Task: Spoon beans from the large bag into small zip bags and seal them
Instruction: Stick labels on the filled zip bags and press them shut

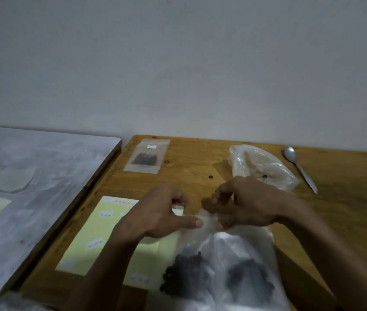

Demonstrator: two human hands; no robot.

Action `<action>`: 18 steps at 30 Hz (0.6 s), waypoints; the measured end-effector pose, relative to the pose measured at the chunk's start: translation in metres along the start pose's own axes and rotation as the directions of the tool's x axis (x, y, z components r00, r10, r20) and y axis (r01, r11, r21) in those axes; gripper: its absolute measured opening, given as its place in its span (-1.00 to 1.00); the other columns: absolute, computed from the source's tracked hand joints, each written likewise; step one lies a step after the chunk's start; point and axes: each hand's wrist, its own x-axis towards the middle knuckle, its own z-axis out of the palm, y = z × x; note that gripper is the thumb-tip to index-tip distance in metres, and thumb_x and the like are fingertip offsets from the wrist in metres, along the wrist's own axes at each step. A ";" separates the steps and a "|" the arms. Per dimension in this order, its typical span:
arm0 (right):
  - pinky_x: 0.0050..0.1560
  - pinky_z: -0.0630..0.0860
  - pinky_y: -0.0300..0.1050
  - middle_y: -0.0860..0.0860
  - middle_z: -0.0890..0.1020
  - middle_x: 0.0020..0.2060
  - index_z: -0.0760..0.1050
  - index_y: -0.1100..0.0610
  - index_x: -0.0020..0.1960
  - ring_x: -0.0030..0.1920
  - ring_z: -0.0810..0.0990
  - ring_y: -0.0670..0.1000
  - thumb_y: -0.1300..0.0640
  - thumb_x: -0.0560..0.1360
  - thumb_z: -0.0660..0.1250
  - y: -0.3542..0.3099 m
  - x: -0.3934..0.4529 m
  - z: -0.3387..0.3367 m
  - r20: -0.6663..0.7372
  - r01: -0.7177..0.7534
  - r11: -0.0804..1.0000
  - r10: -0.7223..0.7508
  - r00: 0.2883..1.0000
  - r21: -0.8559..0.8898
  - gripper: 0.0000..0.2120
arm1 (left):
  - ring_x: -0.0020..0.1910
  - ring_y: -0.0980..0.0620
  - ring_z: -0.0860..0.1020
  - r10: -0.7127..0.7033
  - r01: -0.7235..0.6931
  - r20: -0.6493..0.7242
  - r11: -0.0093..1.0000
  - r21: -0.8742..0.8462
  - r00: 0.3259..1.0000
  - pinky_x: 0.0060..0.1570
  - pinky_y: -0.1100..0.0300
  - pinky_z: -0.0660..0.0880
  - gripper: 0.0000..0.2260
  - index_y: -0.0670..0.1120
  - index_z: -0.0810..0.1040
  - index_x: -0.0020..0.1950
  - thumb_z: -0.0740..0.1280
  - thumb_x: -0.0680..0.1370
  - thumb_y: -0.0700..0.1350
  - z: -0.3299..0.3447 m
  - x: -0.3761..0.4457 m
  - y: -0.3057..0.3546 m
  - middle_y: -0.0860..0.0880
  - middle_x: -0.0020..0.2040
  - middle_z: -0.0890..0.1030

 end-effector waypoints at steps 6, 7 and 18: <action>-0.13 0.45 -0.30 -0.16 0.63 -0.10 0.62 -0.04 0.04 -0.08 0.57 -0.17 0.07 0.39 0.56 0.022 -0.008 0.015 -0.050 0.015 1.000 -0.013 0.999 0.027 -0.74 | -0.06 0.27 0.42 0.058 -0.057 -0.008 0.995 0.075 0.998 -0.05 0.32 0.43 -0.61 0.07 0.67 0.06 0.52 0.36 0.26 0.023 -0.001 0.027 0.17 -0.06 0.48; -0.15 0.44 -0.33 -0.17 0.64 -0.14 0.63 -0.03 -0.02 -0.11 0.58 -0.19 0.11 0.41 0.55 0.023 -0.006 0.017 -0.072 0.034 0.999 -0.032 0.997 0.037 -0.81 | -0.01 0.22 0.40 0.056 -0.056 0.005 0.995 0.088 0.998 0.07 0.21 0.45 -0.64 0.09 0.66 0.05 0.51 0.37 0.26 0.027 0.001 0.031 0.17 -0.03 0.44; -0.13 0.53 -0.24 -0.14 0.65 -0.15 0.58 -0.05 -0.04 -0.11 0.61 -0.17 0.02 0.48 0.49 0.012 -0.006 -0.022 -0.357 0.201 0.973 -0.148 0.922 0.116 -0.89 | -0.32 0.24 0.55 -0.029 -0.056 -0.147 0.839 -0.542 0.989 -0.25 0.24 0.51 -0.86 0.01 0.67 -0.19 0.42 0.57 -0.06 0.021 0.012 0.050 0.11 -0.28 0.65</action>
